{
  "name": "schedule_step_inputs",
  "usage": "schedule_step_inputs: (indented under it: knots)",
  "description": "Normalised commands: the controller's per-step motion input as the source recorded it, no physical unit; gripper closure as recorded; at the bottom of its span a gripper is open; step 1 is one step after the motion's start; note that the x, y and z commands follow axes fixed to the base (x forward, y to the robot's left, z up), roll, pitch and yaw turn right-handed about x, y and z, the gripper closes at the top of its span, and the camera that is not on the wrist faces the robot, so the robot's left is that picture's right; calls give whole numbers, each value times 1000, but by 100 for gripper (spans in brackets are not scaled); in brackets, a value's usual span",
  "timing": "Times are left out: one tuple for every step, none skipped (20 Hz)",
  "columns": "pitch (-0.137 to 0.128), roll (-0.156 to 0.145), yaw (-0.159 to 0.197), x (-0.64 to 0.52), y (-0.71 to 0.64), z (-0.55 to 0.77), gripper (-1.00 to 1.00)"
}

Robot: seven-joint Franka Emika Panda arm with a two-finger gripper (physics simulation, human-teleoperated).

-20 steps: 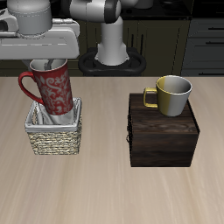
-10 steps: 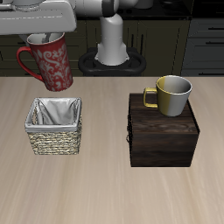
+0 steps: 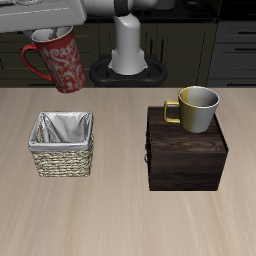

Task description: Place the red mug in the basket

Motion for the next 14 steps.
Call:
schedule_step_inputs:
  knots:
    - [-1, -55, -28, -228, -102, -215, 100]
    - [-34, -23, 54, -253, -39, -195, 100]
    - [-14, 30, -23, -166, -52, -203, 100]
    - [-10, -112, -36, -209, -177, -191, 100]
    - [-25, 73, -10, -209, 65, -172, 100]
    - [-31, -42, 20, -172, -129, -152, 100]
    - [28, 26, -137, -291, -83, -194, 100]
    - [-52, -15, 77, -245, 7, -145, 100]
    - [-36, 5, -54, -309, -43, -196, 100]
    - [0, 0, 0, 11, 23, -2, 100]
    - [-33, -64, -4, -497, -39, -383, 100]
    - [-10, 87, -98, -308, 19, -250, 100]
    - [-36, -29, -30, -193, -12, -123, 100]
    - [0, 0, 0, 21, 19, -11, 100]
